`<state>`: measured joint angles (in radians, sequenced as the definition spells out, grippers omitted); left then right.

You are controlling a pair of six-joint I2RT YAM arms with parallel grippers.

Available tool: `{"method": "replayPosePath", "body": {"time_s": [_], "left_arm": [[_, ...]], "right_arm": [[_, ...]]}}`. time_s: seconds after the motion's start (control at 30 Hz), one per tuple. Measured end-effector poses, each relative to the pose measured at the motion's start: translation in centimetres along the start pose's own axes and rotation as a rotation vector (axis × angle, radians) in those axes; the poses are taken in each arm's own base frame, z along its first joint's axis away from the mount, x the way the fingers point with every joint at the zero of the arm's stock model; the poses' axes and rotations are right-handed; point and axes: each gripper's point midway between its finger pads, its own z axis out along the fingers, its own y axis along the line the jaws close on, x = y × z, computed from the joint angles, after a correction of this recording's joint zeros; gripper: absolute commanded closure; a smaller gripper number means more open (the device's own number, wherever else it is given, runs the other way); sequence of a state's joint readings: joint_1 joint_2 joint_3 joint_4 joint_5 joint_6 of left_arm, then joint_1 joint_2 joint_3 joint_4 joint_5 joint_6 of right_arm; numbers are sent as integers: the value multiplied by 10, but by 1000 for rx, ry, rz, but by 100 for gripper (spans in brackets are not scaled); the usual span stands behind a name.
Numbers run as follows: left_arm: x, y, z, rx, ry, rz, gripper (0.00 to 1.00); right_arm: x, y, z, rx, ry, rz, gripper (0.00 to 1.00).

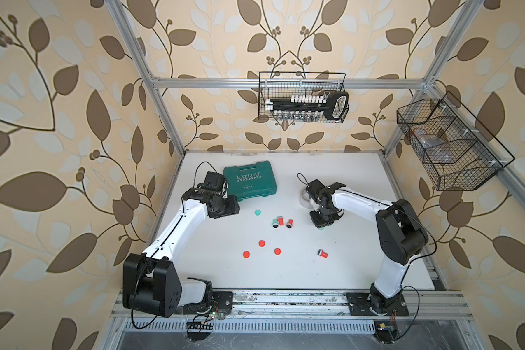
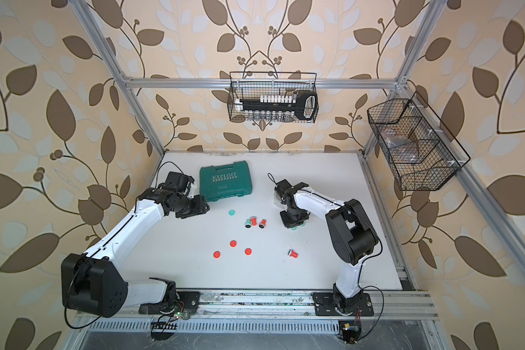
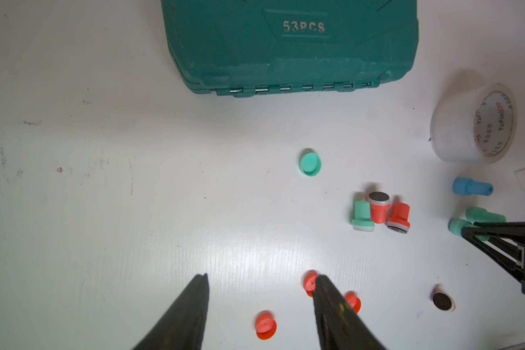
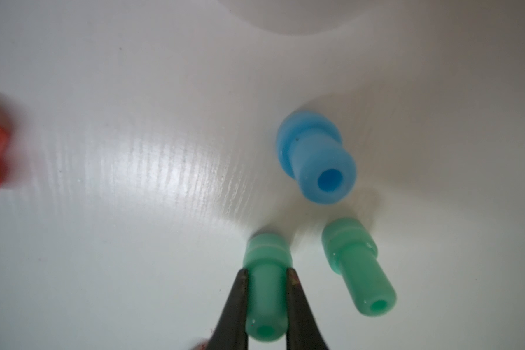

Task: Close the stamp cap
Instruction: Place the stamp at the center of the board.

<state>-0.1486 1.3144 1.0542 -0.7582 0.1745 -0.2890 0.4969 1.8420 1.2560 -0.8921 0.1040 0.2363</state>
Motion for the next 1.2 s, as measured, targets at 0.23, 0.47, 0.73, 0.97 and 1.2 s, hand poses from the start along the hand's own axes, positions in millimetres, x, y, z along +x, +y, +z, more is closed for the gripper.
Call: {"method": "replayPosePath", "body": {"time_s": [0.23,0.47,0.73,0.97,1.2], "left_arm": [[0,0,0,-1,1,0,42],[0,0,0,0,1,0,42],[0,0,0,0,1,0,42],[0,-1,0,4,2,0,42],[0,-1,0,4,3,0,42]], "right_arm": [[-7,1,-8,-7,-16,-3,76],[-10,-1,-33,-17,-59,-1,75],[17,-4,-83,-86,-173,-26,74],[77,9,-67,-107,-81,-204,73],[78,31,-78,-132,-151,-464,73]]}}
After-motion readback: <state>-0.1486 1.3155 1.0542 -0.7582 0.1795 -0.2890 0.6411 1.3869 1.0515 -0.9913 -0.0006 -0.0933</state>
